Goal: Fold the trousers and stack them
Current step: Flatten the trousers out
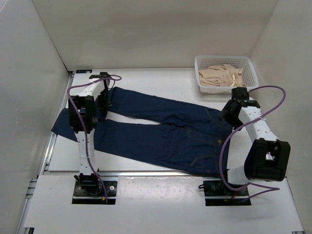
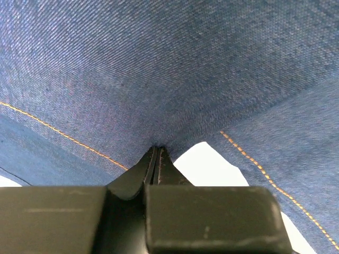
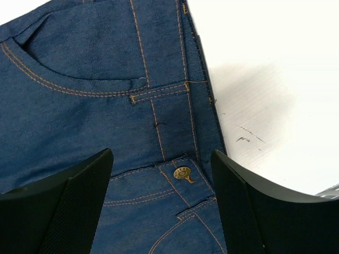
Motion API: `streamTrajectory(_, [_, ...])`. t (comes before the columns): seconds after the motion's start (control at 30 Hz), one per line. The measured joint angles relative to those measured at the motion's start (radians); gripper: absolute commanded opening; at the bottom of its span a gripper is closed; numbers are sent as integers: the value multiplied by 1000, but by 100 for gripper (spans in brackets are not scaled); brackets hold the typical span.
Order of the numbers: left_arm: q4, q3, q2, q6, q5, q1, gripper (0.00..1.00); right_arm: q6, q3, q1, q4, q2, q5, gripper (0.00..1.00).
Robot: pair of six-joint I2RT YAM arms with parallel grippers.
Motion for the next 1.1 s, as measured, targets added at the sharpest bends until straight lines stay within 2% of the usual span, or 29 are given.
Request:
streamTrajectory(0.13, [-35,61,5,0,-5,1,10,-3,0,0,0,0,-16,79])
streamTrajectory(0.27, [-65,189,-11,-14,5,23,10,-4,0,0,0,0,-28,79])
streamTrajectory(0.37, [-87,359,-12,-22,31,69,10,-4,0,0,0,0,-38,79])
streamTrajectory(0.4, [-97,458,0,-26,38,91,10,-5,0,0,0,0,-41,79])
streamTrajectory(0.43, [-107,552,20,-31,41,110,23,-5,0,0,0,0,-44,79])
streamTrajectory(0.47, [-102,659,47,-37,43,131,44,-6,0,0,0,0,-46,79])
streamTrajectory(0.5, [-78,738,68,-42,44,152,60,-7,0,0,0,0,-48,79])
streamTrajectory(0.53, [-54,786,80,-61,52,176,64,-7,0,0,0,0,-49,79])
streamTrajectory(0.57, [-41,803,85,-71,72,195,64,-8,0,0,-1,0,-51,79])
streamTrajectory(0.6, [-33,799,85,-81,93,213,61,-8,0,2,-2,-3,-52,80])
streamTrajectory(0.63, [-16,768,81,-90,112,229,49,-7,-1,5,-2,-8,-53,80])
streamTrajectory(0.67, [6,701,61,-95,129,244,32,-7,-5,6,0,-17,-53,80])
streamTrajectory(0.7, [18,630,46,-97,138,251,27,-7,-11,6,0,-29,-53,80])
streamTrajectory(0.77, [29,489,20,-61,139,240,27,-6,-24,7,-2,-52,-60,80])
streamTrajectory(0.8, [23,447,19,-43,138,225,36,-6,-27,8,0,-56,-61,80])
streamTrajectory(0.87, [13,373,19,-7,126,172,46,-6,-34,10,0,-55,-68,81])
streamTrajectory(0.93, [3,316,17,16,111,111,66,-5,-39,10,0,-49,-73,81])
streamTrajectory(1.1, [14,138,4,41,93,-6,67,-2,-51,17,5,-48,-79,81])
